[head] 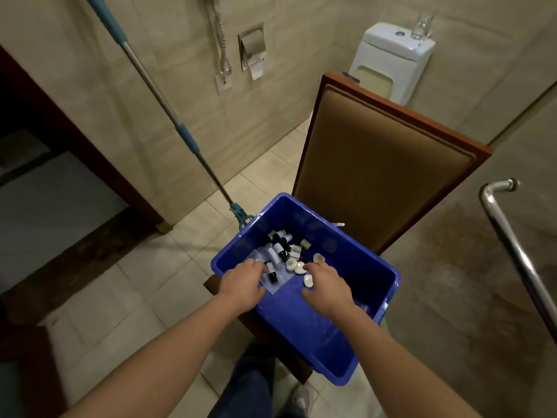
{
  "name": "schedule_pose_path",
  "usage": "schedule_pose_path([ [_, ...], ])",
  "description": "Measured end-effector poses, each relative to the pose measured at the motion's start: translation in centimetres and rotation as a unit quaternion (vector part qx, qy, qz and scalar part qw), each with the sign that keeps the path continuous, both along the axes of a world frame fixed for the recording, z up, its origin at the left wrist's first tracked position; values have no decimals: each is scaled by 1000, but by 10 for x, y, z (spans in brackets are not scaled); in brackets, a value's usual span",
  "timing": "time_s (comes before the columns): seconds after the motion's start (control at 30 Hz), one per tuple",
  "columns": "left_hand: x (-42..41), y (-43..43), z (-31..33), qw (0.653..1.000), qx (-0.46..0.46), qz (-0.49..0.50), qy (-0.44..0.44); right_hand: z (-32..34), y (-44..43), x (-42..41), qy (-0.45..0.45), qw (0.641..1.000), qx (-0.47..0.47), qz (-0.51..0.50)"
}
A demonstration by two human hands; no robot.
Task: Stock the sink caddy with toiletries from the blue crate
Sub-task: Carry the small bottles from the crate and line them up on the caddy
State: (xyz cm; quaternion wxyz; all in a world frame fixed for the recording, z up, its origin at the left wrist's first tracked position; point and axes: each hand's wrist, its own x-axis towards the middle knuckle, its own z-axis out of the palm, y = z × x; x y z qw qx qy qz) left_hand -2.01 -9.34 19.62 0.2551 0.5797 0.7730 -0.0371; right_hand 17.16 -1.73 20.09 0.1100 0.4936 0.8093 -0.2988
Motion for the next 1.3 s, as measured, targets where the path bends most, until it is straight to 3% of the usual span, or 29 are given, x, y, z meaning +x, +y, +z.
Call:
schedule_pose_path([
  [0.67,-50,93,-142,982,-155,-84,-68,-127,45,-45,-49,980,-147,-129],
  [1.3,-43,120,-237,978,-102,-175,-46,-216,63,-57,-23,966,-165,-197],
])
